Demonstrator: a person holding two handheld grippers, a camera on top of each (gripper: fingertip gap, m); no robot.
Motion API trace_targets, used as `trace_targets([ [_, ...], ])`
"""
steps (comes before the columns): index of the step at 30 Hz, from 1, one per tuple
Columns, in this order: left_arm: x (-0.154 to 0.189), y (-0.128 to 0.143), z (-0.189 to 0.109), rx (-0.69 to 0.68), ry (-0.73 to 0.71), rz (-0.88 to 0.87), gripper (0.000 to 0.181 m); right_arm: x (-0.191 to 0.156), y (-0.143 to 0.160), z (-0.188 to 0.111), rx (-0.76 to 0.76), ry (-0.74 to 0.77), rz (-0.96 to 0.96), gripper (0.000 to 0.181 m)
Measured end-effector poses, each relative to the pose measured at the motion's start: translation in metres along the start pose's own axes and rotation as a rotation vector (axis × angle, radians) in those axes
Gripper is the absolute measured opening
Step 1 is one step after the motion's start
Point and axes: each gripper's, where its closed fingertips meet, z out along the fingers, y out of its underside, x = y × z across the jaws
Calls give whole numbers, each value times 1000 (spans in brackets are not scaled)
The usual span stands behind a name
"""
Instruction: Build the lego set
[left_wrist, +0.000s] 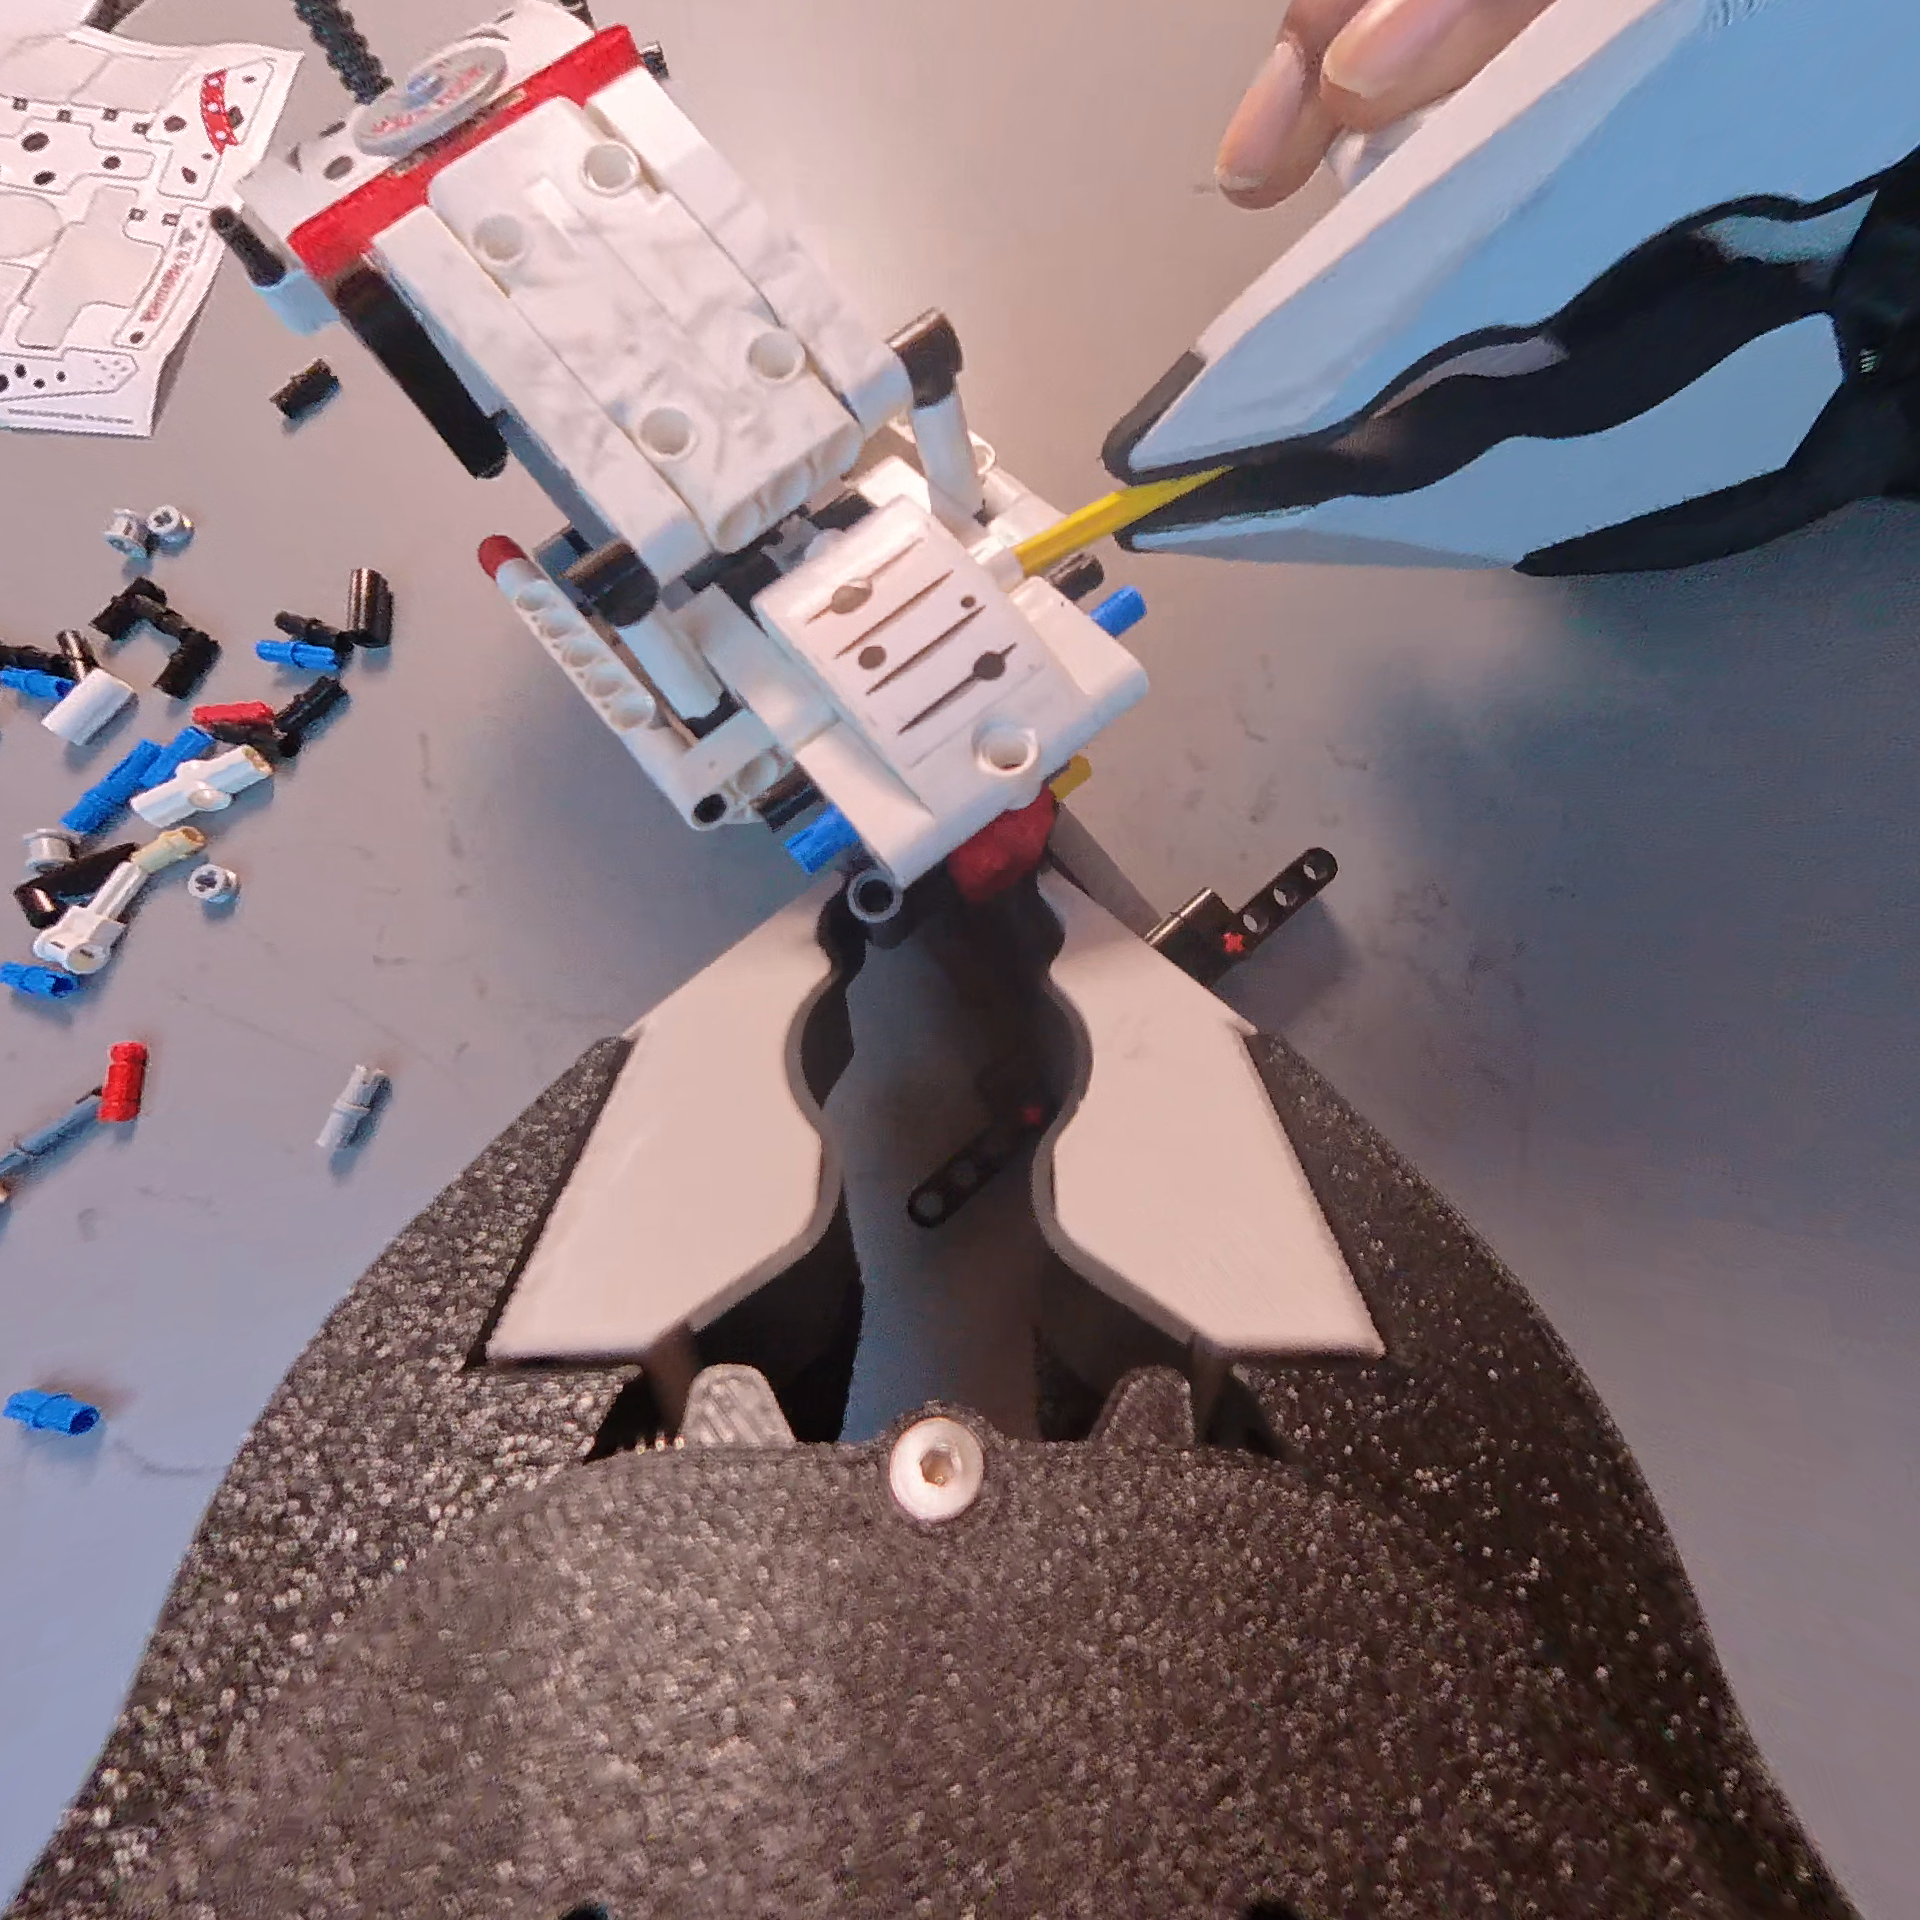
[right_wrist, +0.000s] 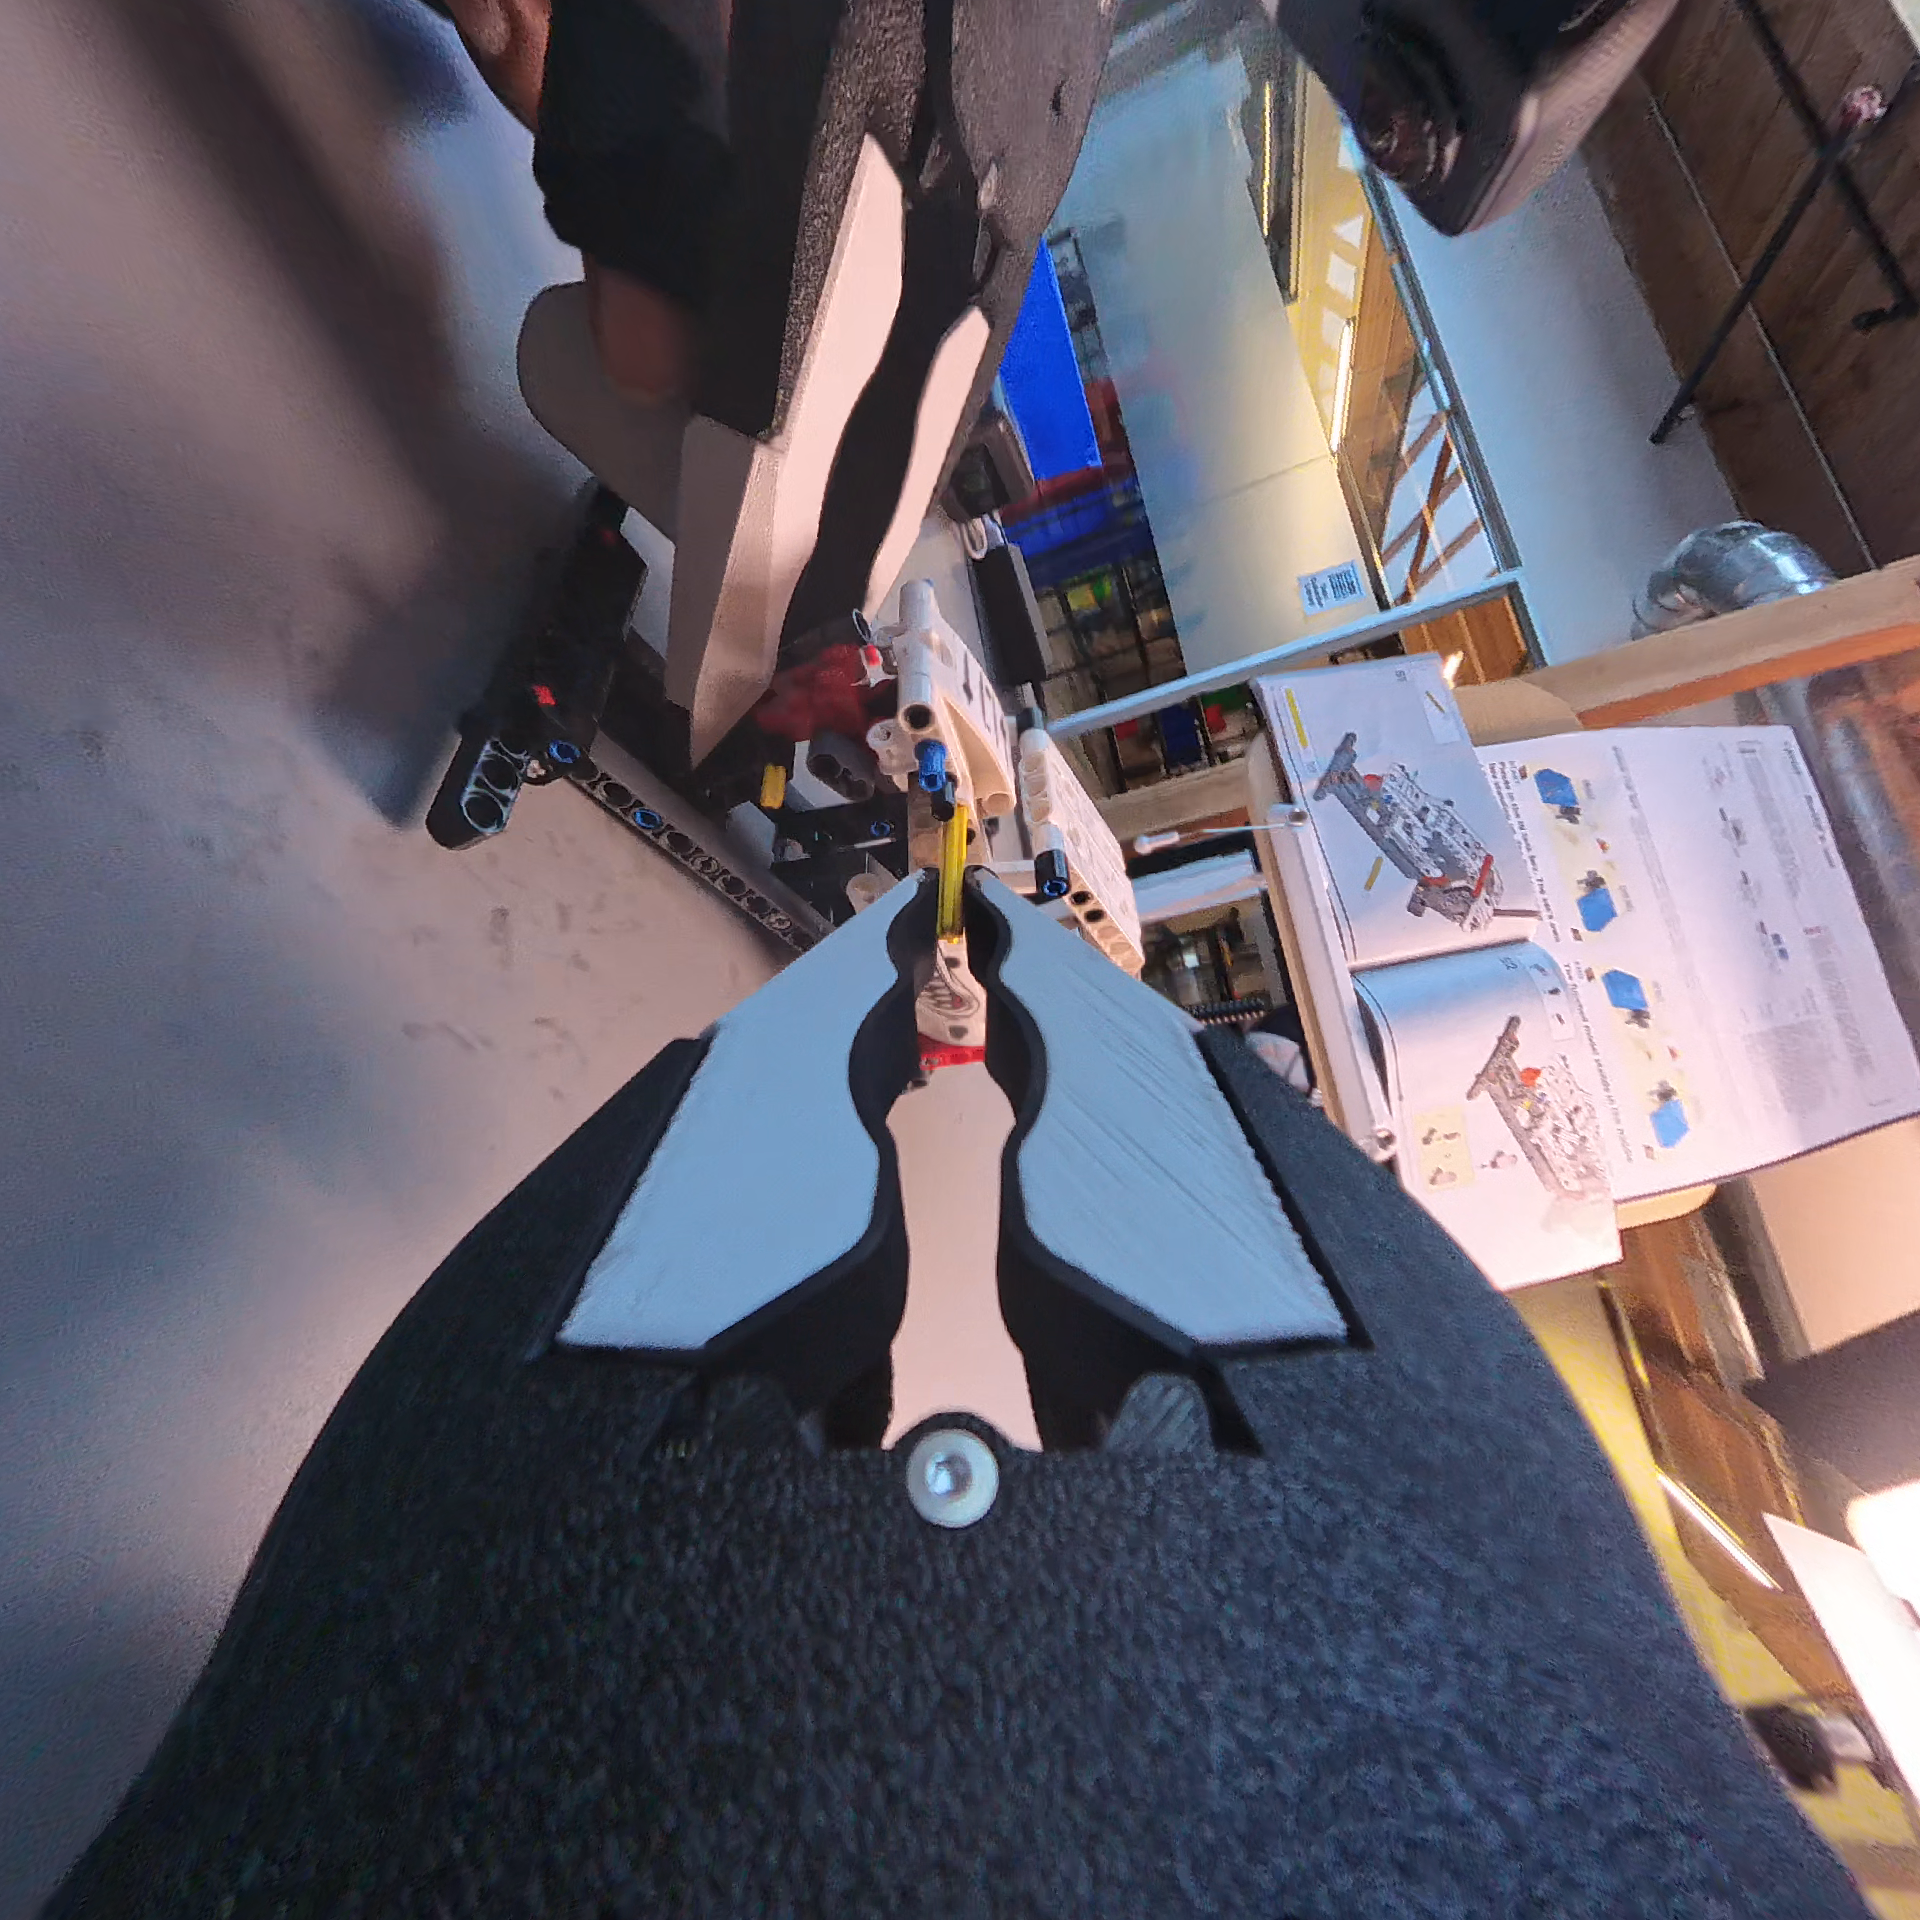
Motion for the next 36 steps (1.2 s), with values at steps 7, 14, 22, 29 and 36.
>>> trace_targets([
  [7,1,-6,-4,66,87,-81,48,1,2,3,123,-58,3,4],
  [14,-10,-21,-11,170,166,-166,77,1,2,8,208,-84,-22,3],
  [22,-20,-24,1,153,56,-88,77,1,1,14,203,-68,-14,3],
  [29,-22,-20,2,120,0,-72,72,-1,1,16,113,-47,33,3],
  [36,-23,-21,3,112,-44,-86,70,0,-1,15,13,-5,19,3],
])
